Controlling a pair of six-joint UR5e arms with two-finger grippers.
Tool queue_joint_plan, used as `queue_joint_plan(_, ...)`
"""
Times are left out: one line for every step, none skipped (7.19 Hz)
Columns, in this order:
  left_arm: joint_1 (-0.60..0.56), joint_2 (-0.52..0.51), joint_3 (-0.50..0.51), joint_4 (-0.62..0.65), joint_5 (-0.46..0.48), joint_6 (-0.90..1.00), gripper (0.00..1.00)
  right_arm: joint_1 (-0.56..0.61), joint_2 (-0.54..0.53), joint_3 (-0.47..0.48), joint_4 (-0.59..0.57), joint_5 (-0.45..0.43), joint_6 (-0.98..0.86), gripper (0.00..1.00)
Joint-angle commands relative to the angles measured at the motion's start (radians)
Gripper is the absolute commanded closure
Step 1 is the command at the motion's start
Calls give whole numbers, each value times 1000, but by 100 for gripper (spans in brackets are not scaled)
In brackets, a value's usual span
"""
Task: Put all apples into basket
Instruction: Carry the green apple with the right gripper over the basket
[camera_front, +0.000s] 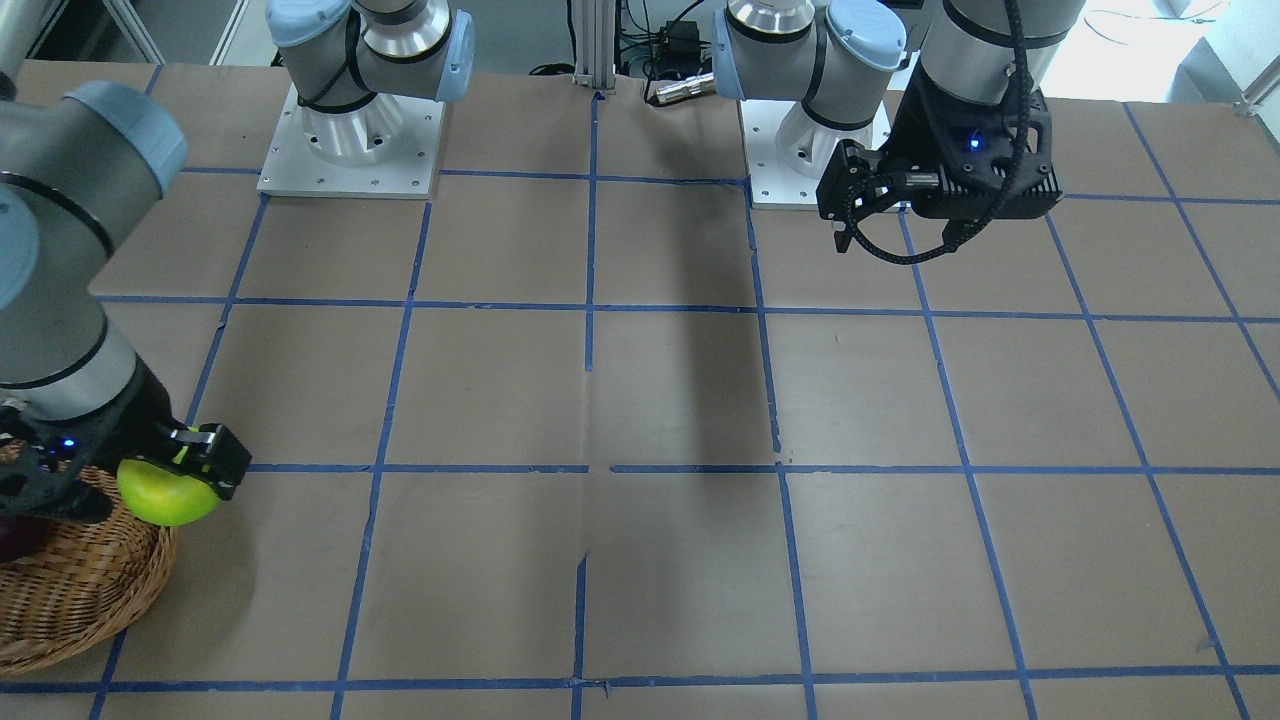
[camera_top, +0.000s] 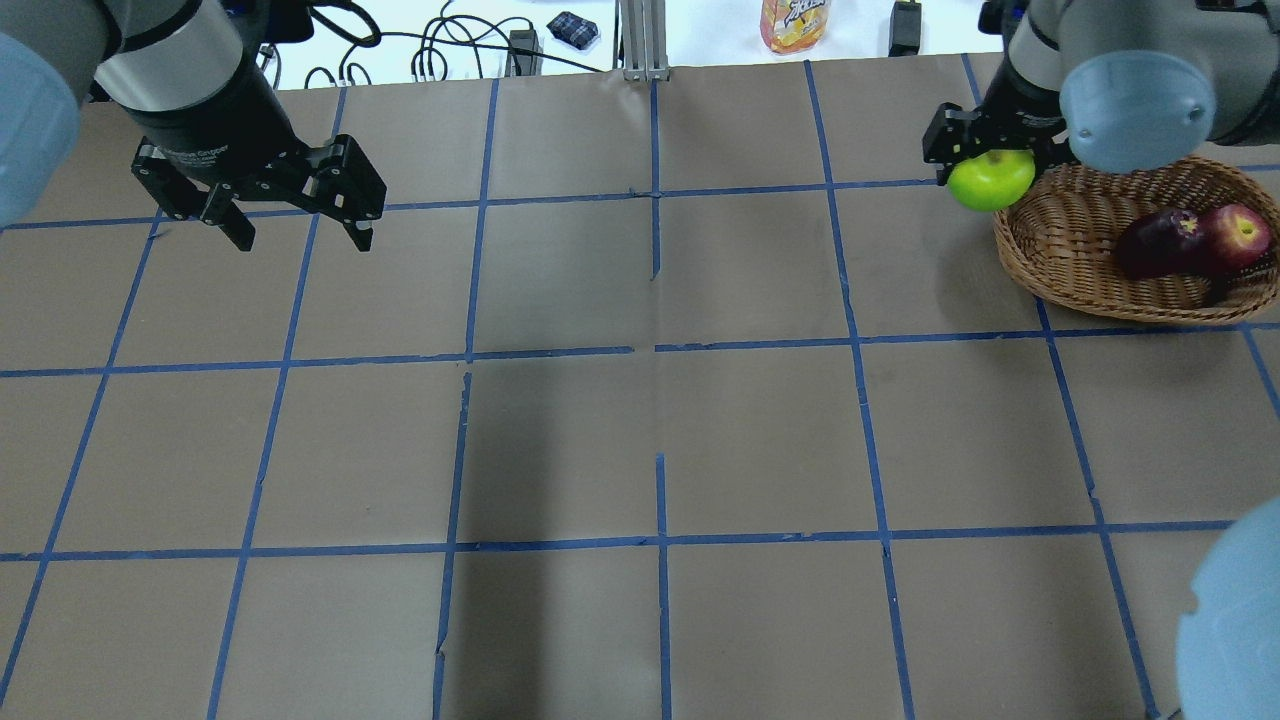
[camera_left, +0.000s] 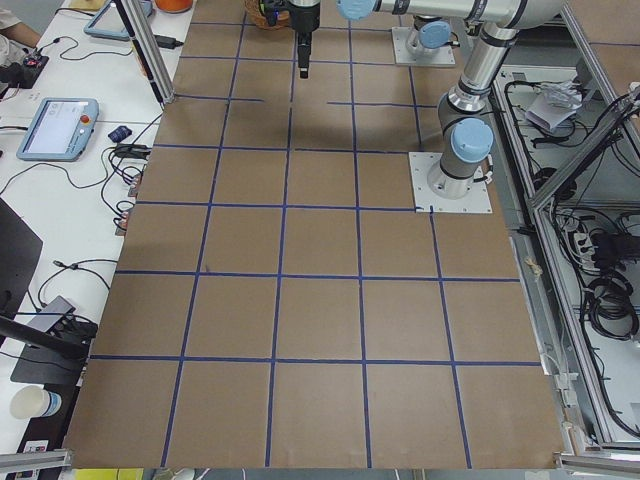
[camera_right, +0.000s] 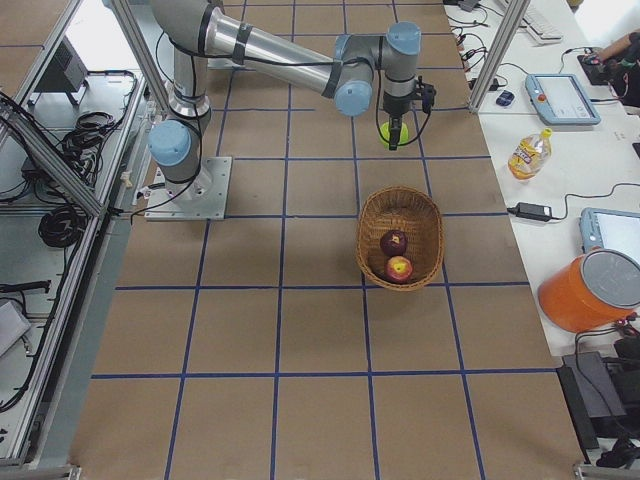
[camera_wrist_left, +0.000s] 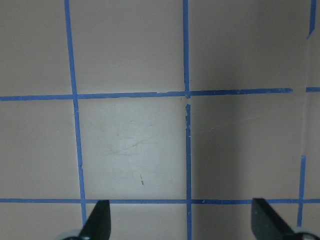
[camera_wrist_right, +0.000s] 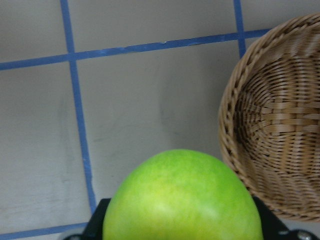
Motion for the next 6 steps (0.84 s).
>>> queue_joint_plan(-1, 1, 0, 0, 1, 0, 0, -118, 48, 1, -14, 0, -250, 98)
queue_joint_plan(-1, 1, 0, 0, 1, 0, 0, -178, 85, 0, -69, 1, -307, 98)
queue_joint_plan(-1, 1, 0, 0, 1, 0, 0, -201, 100, 0, -81, 13, -346, 98)
queue_joint_plan(-1, 1, -2, 0, 3, 0, 0, -205, 117, -3, -85, 15, -334, 94)
queue_joint_plan(-1, 1, -2, 0, 3, 0, 0, -206, 135, -2, -85, 15, -330, 94)
queue_joint_plan(-1, 1, 0, 0, 3, 0, 0, -206, 155, -2, -85, 15, -330, 94)
